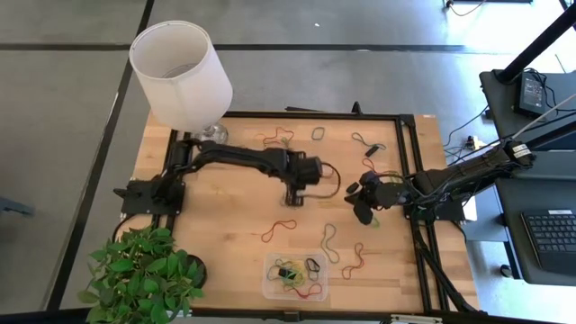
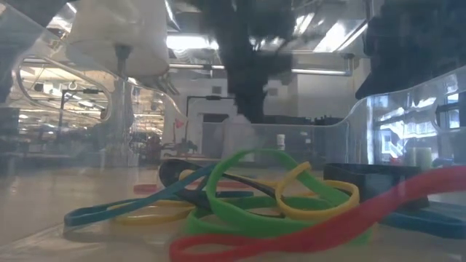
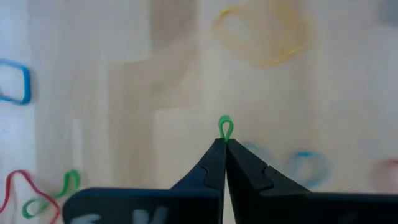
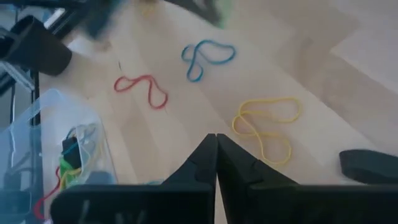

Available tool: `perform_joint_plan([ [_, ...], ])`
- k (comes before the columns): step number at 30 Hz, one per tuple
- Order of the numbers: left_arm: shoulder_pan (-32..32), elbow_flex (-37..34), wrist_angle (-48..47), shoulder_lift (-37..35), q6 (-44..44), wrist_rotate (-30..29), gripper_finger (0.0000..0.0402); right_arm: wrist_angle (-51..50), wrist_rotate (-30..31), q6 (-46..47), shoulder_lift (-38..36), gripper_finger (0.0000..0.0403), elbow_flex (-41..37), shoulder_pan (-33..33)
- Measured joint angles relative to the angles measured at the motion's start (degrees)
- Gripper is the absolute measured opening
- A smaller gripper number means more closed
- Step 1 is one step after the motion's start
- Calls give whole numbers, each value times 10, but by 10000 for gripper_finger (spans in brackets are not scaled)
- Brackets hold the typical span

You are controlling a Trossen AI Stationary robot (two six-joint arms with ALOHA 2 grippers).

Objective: Pick and place rubber bands into bin
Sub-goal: Put the green rubber band into the transparent bin

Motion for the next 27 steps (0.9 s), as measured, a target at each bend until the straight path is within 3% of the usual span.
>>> perform_joint_plan([
  [7,-107,145,-166,-4,-89,-2,2,-6,-7,-46,0,14,0,0],
  [11,-177,193,-195,-4,-104,-1,2,-9,-20,-66,0,14,0,0],
  [21,-291,170,-170,-3,-250,13,3,-10,-38,-104,0,14,0,0],
  [27,-328,114,-73,-3,-276,51,3,-10,-38,-106,0,14,0,0],
])
